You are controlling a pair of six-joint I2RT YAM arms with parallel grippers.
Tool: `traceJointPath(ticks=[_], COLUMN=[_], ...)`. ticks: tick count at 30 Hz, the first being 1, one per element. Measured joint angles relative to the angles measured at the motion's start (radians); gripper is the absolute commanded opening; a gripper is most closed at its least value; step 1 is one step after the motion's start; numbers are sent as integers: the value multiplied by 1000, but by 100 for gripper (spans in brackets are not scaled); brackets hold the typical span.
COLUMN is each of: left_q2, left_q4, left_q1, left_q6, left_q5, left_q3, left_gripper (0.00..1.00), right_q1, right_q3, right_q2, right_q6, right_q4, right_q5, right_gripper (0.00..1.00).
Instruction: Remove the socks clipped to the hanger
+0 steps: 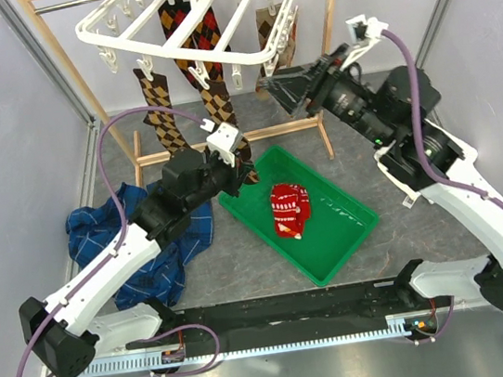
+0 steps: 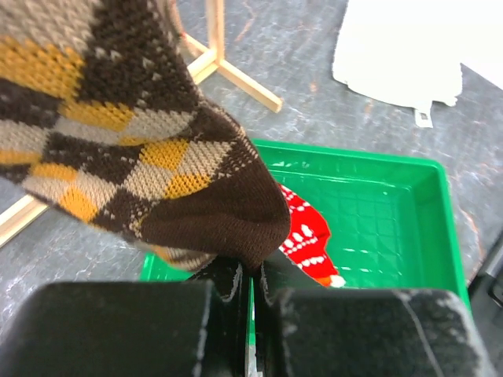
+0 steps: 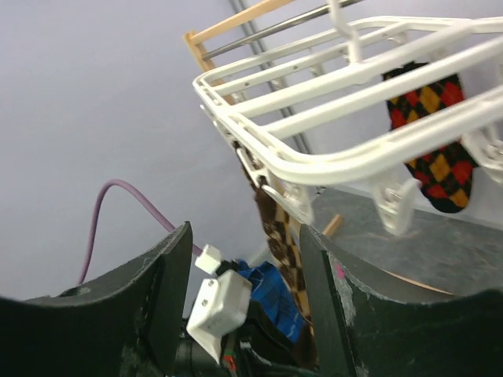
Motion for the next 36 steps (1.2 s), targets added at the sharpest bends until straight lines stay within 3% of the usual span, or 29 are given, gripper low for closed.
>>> traceJointPath(ticks=[12,24,36], left_q2=[-43,-89,-125], left_q4=[-17,-16,-17], left_q1=[0,0,0], left_q6=[30,28,28], left_q5=[101,169,199], left_q3=[5,-6,-8], left_gripper=[2,2,2], right_q1=[254,266,266], right_q3=[285,458,517], right_q2=[272,476,539], right_q6=[-136,-256,-299], right_q4=[-78,-140,-158], right_q5=[150,336,365], right_gripper=[65,70,77])
